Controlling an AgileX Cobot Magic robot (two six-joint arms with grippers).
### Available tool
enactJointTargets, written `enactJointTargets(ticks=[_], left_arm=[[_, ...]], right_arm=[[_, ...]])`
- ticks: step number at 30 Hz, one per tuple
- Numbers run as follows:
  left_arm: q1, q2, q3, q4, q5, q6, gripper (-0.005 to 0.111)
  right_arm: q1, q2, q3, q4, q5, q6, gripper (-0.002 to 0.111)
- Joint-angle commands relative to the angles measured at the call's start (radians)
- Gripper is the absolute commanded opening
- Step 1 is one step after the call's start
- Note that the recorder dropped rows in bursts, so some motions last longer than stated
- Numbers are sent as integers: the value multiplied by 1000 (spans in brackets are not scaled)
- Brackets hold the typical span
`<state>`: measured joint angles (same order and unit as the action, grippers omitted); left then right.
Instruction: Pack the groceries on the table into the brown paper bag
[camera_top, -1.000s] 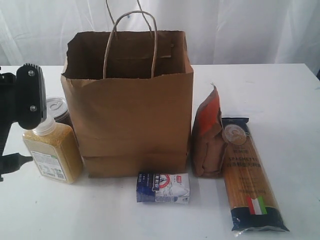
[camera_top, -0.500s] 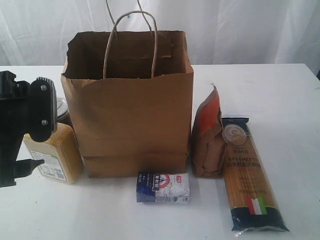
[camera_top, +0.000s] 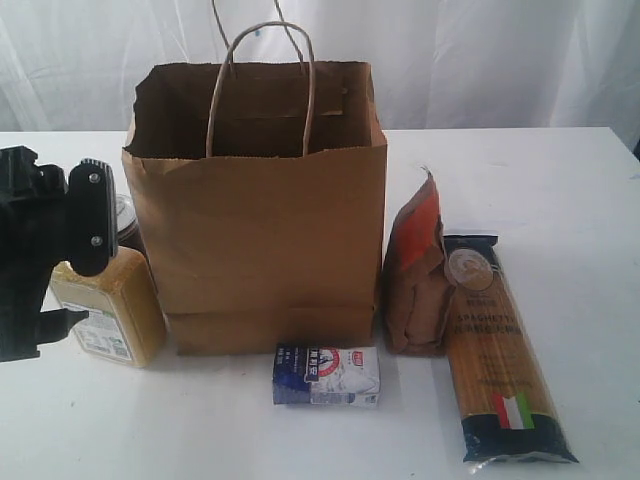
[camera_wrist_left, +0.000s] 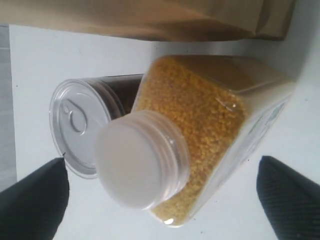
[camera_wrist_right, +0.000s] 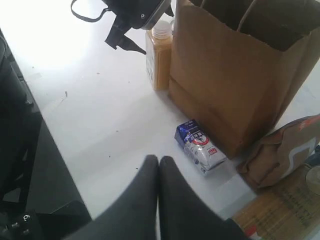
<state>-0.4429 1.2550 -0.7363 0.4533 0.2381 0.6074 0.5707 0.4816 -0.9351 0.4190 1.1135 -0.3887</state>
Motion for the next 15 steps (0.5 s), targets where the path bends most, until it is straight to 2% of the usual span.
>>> enactJointTargets(ticks=[1, 9, 15], left_arm=[[9, 2, 7, -3, -10, -9, 102], [11, 2, 7, -114, 6, -1, 102], [11, 2, 7, -136, 104, -1, 102]], right_arm=[[-3, -2, 8, 6, -15, 1, 0], [-3, -2, 8, 6, -34, 1, 0], [-3, -2, 8, 6, -38, 1, 0]])
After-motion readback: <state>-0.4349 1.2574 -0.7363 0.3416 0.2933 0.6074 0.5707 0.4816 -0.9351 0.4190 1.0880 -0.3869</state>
